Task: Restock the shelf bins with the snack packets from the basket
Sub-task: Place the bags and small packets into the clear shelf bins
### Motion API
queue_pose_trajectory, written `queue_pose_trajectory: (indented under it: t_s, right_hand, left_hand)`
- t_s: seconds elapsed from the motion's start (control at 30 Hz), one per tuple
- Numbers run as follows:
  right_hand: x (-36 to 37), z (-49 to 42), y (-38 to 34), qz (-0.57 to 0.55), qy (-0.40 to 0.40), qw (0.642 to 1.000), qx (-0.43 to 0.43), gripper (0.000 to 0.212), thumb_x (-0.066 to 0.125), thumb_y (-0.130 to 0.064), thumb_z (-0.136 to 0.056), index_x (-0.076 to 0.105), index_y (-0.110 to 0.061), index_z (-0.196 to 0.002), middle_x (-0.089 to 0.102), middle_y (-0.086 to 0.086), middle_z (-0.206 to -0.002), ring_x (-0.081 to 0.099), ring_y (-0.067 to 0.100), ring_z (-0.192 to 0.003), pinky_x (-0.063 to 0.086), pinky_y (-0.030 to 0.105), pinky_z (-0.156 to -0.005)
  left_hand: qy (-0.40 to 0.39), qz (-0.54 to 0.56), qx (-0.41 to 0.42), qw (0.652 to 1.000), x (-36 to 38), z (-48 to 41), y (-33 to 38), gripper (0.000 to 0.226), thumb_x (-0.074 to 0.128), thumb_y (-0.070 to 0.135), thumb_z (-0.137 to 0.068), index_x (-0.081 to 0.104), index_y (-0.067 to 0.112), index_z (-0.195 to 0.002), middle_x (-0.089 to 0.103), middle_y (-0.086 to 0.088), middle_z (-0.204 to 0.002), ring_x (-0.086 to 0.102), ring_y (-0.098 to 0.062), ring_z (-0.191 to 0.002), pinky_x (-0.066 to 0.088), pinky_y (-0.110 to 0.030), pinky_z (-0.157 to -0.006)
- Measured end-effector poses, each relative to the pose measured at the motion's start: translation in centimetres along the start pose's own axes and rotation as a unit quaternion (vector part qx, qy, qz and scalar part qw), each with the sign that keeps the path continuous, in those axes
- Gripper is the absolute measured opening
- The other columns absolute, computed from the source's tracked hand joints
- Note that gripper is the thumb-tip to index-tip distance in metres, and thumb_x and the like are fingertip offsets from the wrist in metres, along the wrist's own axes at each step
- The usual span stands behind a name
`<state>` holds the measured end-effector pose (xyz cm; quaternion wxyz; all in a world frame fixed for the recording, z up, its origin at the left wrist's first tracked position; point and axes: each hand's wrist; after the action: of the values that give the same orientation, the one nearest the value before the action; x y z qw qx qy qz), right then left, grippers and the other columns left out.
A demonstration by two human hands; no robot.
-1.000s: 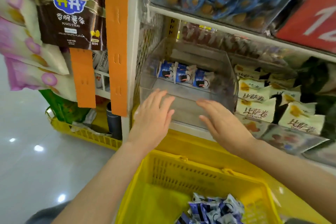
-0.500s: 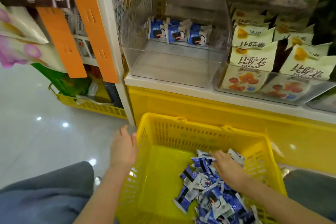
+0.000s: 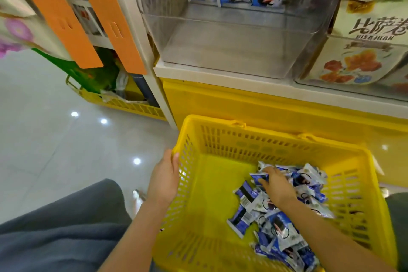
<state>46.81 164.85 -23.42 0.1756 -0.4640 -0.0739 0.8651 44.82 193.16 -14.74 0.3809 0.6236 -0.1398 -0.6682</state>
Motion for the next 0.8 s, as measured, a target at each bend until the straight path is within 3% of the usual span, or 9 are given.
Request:
queue_pose_trajectory:
  t_s: [0.13,0.23,0.33,0.4,0.53,0.63,0.7,0.73,0.8]
  right_hand:
    - [-0.6,0.0,-0.9,0.018,0.029,0.999,-0.028,0.023,0.046,-0.029,-0.099,0.057,-0.011,-0.108,0.06,0.009,-0.097,0.047,0.016,-0.062,0.044,0.033,-0.061]
    - [-2.4,0.9,-2.1,-0.04,0.065,0.994,-0.078,0.018,0.053,-0.029,-0.095,0.062,-0.013,-0.096,0.064,0.004,-0.091,0.057,0.019,-0.067,0.044,0.031,-0.058]
    - [-4.9,2.7,-3.7,-0.095,0.091,0.983,-0.131,0.017,0.057,-0.03,-0.092,0.063,-0.015,-0.088,0.065,0.0,-0.072,0.06,0.017,-0.061,0.047,0.03,-0.055]
    - [-6.2,4.2,-4.8,-0.109,0.099,0.975,-0.167,0.022,0.057,-0.03,-0.092,0.064,-0.012,-0.081,0.058,-0.001,-0.06,0.052,0.016,-0.052,0.041,0.023,-0.05]
    - [-7.2,7.0,-6.8,-0.136,0.096,0.968,-0.19,0.027,0.055,-0.029,-0.093,0.06,-0.015,-0.071,0.06,-0.003,-0.057,0.054,0.013,-0.053,0.039,0.018,-0.051]
    - [-7.0,8.7,-7.7,-0.241,0.032,0.957,-0.156,0.038,0.052,-0.03,-0.095,0.057,-0.019,-0.059,0.057,-0.012,-0.046,0.054,-0.001,-0.046,0.039,0.009,-0.047]
    - [-7.0,9.6,-7.6,-0.324,-0.014,0.935,-0.144,0.031,0.046,-0.031,-0.097,0.063,-0.025,-0.072,0.066,-0.014,-0.06,0.063,-0.003,-0.059,0.049,0.013,-0.058]
    - [-7.0,9.8,-7.0,-0.331,-0.006,0.933,-0.144,0.026,0.044,-0.032,-0.098,0.064,-0.025,-0.082,0.068,-0.013,-0.073,0.065,0.0,-0.07,0.05,0.016,-0.064]
    - [-6.7,9.7,-4.9,-0.277,0.06,0.95,-0.133,0.018,0.045,-0.031,-0.097,0.062,-0.023,-0.097,0.068,-0.007,-0.09,0.065,0.01,-0.084,0.05,0.021,-0.071]
  left_hand:
    - [-0.001,-0.01,-0.005,1.0,0.0,-0.1,-0.1,0.023,0.031,0.032,-0.099,0.044,0.015,-0.094,0.06,-0.013,-0.081,0.057,-0.036,-0.079,0.038,-0.037,-0.063]
    - [0.045,-0.109,0.034,0.992,-0.2,0.2,0.8,0.023,0.043,0.018,-0.097,0.051,0.006,-0.114,0.056,-0.016,-0.102,0.052,-0.035,-0.095,0.039,-0.042,-0.079]
    - [0.087,-0.166,0.127,0.974,0.4,1.1,2.9,0.032,0.058,0.003,-0.085,0.054,0.003,-0.116,0.054,-0.016,-0.103,0.051,-0.034,-0.093,0.041,-0.042,-0.08]
    - [0.008,-0.111,0.163,0.98,1.3,2.1,4.5,0.033,0.055,0.016,-0.09,0.051,0.01,-0.122,0.052,-0.01,-0.113,0.049,-0.027,-0.104,0.038,-0.036,-0.087]
    - [-0.167,-0.011,0.145,0.975,4.3,4.9,6.6,0.049,0.054,0.041,-0.089,0.04,0.02,-0.131,0.045,0.001,-0.125,0.044,-0.014,-0.115,0.036,-0.027,-0.096]
    - [-0.243,0.093,0.102,0.96,5.4,6.5,7.0,0.052,0.062,0.036,-0.086,0.038,0.02,-0.13,0.048,0.002,-0.123,0.051,-0.012,-0.111,0.043,-0.026,-0.092]
    - [-0.232,0.144,0.073,0.959,5.4,6.7,6.9,0.046,0.064,0.022,-0.086,0.039,0.016,-0.123,0.056,0.002,-0.11,0.058,-0.008,-0.095,0.045,-0.014,-0.077]
    - [-0.215,0.15,0.06,0.963,5.3,6.6,6.8,0.042,0.064,0.017,-0.086,0.039,0.014,-0.119,0.057,0.003,-0.099,0.057,-0.003,-0.081,0.042,-0.007,-0.065]
    - [-0.188,0.142,0.032,0.971,5.1,6.6,6.6,0.034,0.063,0.015,-0.087,0.038,0.014,-0.109,0.053,0.004,-0.086,0.049,0.001,-0.065,0.037,-0.007,-0.051]
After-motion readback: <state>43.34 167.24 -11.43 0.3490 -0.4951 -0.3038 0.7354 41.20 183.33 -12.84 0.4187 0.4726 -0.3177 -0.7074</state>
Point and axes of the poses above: each hand's wrist, its own z-axis away from the middle knuckle, its own x-axis out of the palm, y = z × x
